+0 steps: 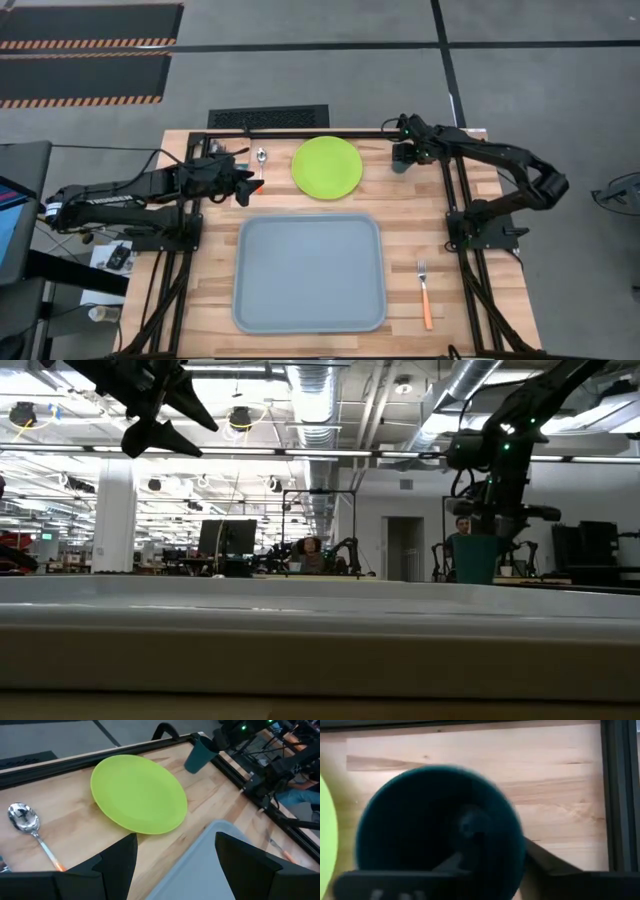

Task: Pick and place plate/cup/fork/spoon on tray
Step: Put the dark blue cup on the blue tray

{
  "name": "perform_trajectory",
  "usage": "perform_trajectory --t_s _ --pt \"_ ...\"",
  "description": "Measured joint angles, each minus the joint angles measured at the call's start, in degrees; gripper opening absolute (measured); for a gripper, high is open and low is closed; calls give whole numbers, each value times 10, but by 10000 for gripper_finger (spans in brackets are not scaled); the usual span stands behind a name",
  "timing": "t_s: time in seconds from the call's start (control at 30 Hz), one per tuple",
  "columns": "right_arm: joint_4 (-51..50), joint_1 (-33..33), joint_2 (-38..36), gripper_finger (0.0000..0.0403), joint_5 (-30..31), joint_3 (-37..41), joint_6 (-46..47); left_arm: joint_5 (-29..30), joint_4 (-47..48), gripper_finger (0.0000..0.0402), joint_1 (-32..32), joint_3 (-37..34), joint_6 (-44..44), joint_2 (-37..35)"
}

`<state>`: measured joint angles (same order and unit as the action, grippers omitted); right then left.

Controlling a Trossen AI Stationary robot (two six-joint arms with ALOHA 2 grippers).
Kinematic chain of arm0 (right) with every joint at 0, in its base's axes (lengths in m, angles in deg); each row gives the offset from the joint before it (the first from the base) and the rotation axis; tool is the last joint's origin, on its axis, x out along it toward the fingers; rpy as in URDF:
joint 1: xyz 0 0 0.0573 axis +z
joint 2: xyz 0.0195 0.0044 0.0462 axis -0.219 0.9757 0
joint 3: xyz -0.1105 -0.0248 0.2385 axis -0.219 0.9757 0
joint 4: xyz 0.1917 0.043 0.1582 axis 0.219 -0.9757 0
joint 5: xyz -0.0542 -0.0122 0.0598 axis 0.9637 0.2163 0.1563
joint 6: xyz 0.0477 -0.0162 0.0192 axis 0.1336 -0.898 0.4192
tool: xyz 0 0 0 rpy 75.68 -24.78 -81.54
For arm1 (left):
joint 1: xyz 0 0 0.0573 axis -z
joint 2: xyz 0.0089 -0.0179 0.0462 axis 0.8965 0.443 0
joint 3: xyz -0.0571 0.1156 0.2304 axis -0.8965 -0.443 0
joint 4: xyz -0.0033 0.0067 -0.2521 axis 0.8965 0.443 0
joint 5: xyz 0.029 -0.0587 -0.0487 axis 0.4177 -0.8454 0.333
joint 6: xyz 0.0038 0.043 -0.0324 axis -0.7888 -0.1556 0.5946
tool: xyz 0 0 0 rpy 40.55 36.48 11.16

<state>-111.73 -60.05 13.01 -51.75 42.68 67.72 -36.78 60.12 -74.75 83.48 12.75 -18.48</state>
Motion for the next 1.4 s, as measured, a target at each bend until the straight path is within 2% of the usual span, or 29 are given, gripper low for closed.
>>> perform_trajectory --t_s 0.13,0.3,0.47,0.7,0.87,1.17,1.4 --pt "4 0 2 19 -3 -1 1 0 0 254 0 0 2 0" --pt "-11 5 -24 18 -45 -3 -1 -1 13 254 0 0 3 0" --pt "-64 46 -70 8 -73 -51 -19 0 31 254 0 0 2 0" --pt "-135 154 -105 5 -81 -146 -20 0 40 254 0 0 0 0" --pt "-142 246 -102 8 -78 -186 -1 1 40 254 1 0 0 0" --pt "-127 410 -41 9 -68 -199 64 1 40 254 0 0 -6 0" --pt "-124 486 39 10 -57 -199 109 1 40 254 1 0 -6 0"
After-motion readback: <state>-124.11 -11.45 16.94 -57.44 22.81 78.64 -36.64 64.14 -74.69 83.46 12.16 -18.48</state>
